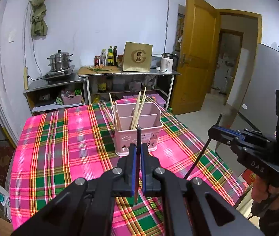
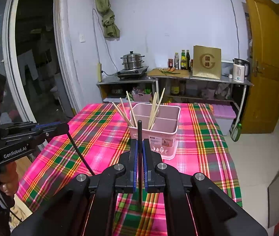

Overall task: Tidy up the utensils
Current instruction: 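Lift both held dark chopsticks and carry them over the pink basket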

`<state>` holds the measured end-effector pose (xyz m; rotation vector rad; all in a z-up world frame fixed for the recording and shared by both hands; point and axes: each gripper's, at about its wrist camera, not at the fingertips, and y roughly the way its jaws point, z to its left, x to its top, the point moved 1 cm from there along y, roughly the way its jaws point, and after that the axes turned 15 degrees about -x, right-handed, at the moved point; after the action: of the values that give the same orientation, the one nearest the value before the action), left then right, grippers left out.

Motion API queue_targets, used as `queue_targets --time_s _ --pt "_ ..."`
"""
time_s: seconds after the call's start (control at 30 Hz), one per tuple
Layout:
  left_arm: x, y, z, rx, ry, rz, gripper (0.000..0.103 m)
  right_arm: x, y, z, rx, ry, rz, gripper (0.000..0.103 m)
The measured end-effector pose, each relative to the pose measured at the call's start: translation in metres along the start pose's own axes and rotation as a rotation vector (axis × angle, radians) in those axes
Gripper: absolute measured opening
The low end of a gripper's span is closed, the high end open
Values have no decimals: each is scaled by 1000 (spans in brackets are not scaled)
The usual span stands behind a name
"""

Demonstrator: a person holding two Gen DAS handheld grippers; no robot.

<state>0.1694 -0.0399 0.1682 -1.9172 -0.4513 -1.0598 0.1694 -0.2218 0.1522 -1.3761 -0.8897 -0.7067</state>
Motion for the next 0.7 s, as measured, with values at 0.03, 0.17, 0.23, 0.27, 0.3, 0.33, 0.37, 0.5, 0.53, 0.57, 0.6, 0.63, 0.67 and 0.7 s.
queue_targets --time_s 0.03,0.17,0.23,0.27,0.3,0.33,0.37,0.5,0.53,0.57,0.6,0.63,0.67,0.7 --pt "2 2 0 -1 1 1 5 2 1 -1 -3 -1 -2 4" --pt "15 10 2 -1 7 10 5 11 7 -2 -12 -10 -10 4" --pt "22 14 3 -6 7 11 5 16 11 -3 -8 -10 -13 4" --pt "27 17 4 -7 7 11 5 18 11 -3 -8 -10 -15 4" --pt "32 19 5 -8 6 10 5 22 13 -4 -8 -8 -18 4" --pt "37 21 6 -9 4 8 5 26 15 -5 -5 -3 -19 4" --pt "41 22 7 -10 3 7 5 29 17 -6 -1 2 -21 4" --pt "63 28 11 -13 0 -1 5 46 25 -11 14 27 -36 4" --pt "68 29 12 -11 2 -3 5 51 26 -11 14 30 -42 4" --pt "73 30 12 -10 5 -7 5 54 27 -11 14 31 -47 4" --pt "79 30 12 -9 9 -10 5 60 29 -12 15 34 -52 4" --pt "84 31 12 -7 14 -15 5 64 30 -12 18 38 -56 4" --pt "89 31 13 -6 19 -20 5 69 32 -12 20 39 -61 4" --pt "94 32 13 -8 20 -25 5 73 33 -12 23 41 -65 4"
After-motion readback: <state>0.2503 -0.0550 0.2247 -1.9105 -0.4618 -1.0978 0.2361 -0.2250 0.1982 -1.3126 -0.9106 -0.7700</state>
